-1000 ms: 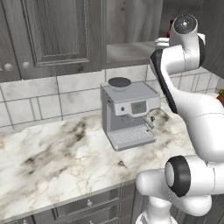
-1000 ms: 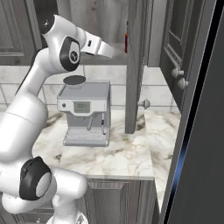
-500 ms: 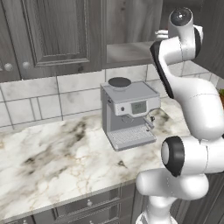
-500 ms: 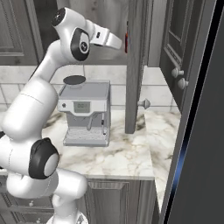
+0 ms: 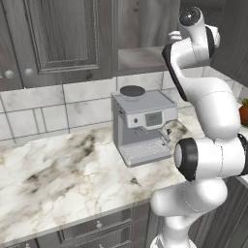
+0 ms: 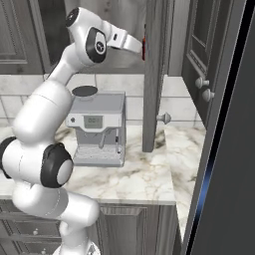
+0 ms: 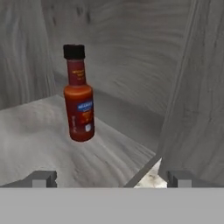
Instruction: Take 2 condiments from the cabinet and move them on the counter near the stove.Make sure the condiments are lined up with each other, next to each other.
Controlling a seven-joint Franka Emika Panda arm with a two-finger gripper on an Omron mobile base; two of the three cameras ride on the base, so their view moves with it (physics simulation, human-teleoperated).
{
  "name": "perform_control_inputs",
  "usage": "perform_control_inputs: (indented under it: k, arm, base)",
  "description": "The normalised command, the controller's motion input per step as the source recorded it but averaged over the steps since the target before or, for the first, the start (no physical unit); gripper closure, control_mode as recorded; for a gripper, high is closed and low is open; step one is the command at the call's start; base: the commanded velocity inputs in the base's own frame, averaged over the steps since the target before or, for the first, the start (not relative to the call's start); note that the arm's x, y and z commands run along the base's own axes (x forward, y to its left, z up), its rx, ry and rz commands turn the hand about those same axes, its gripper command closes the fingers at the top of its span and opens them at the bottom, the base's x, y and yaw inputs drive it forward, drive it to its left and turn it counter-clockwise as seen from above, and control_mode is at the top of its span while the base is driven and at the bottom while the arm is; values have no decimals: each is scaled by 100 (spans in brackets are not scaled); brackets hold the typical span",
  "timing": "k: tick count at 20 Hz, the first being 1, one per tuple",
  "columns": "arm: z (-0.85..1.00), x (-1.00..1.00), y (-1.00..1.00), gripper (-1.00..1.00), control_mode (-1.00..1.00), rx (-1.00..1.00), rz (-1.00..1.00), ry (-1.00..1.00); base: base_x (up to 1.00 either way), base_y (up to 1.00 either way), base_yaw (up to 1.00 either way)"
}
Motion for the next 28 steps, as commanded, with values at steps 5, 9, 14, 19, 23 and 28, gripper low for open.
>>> perform_control_inputs:
  k: [5,9,14,19,23,28]
  arm:
    - [0,36,-17,-100,-100,0,-8,0]
    - [0,39,-4,-100,-100,0,-6,1]
    - [0,37,-1,-100,-100,0,-4,5]
    - [0,28,-8,-100,-100,0,-5,1]
    - [0,30,-8,-100,-100,0,-5,1]
    - [0,29,-6,-100,-100,0,-5,1]
  base:
    - [0,0,0]
    - [0,0,0]
    - [0,0,0]
    - [0,0,0]
    - [0,0,0]
    - [0,0,0]
